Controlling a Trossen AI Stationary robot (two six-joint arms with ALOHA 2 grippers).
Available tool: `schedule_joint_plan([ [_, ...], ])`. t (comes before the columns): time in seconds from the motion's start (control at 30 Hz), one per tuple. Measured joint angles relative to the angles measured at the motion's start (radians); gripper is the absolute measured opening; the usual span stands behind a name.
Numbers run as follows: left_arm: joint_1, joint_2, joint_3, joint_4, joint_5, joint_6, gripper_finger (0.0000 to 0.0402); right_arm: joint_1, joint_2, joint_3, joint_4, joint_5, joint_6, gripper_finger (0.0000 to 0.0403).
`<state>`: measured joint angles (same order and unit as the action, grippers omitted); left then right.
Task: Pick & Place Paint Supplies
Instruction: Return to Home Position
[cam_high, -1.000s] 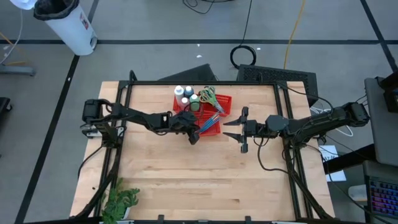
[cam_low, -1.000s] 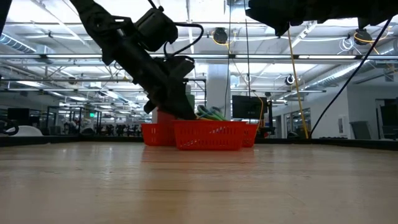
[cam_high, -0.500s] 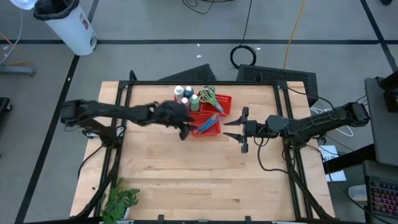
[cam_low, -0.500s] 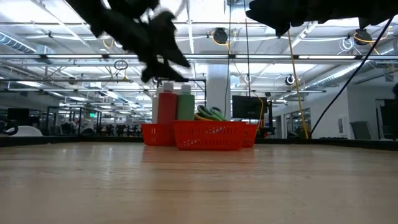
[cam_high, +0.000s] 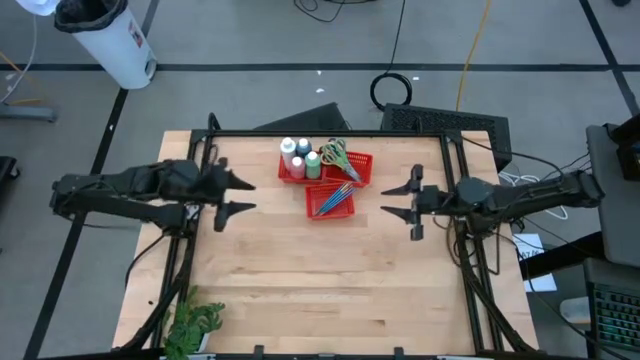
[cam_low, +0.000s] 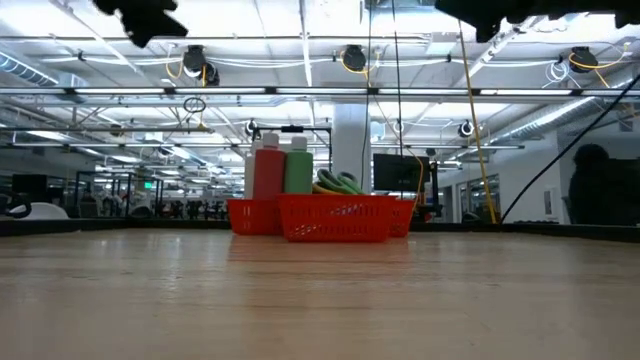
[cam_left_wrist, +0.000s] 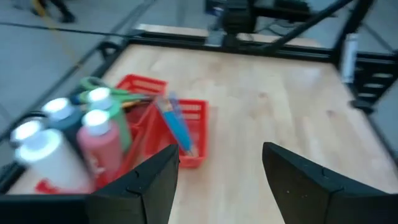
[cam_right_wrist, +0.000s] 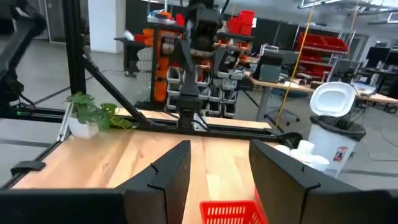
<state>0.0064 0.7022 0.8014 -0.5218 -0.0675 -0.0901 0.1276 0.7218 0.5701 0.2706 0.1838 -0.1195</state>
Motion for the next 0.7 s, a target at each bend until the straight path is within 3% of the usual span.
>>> schedule_joint_plan([
  [0.23,-0.069,-0.169,-0.287,0.180,-0.221,-0.023,0.0239,-0.013,-0.096,0.000,-0.181,0.002,-0.098,0.0157],
  [0.4,-0.070,-0.297,-0.475,0.397,-0.202,-0.018,0.0239,-0.042,-0.104,0.000,-0.340,0.001,-0.007,0.0157],
  [0.53,-0.070,-0.420,-0.562,0.409,-0.195,-0.011,0.0239,-0.077,-0.124,-0.010,-0.352,-0.001,0.065,0.0157],
  [0.7,-0.070,-0.560,-0.610,0.351,-0.194,0.000,0.0239,-0.143,-0.222,-0.129,-0.282,-0.002,0.117,0.0157],
])
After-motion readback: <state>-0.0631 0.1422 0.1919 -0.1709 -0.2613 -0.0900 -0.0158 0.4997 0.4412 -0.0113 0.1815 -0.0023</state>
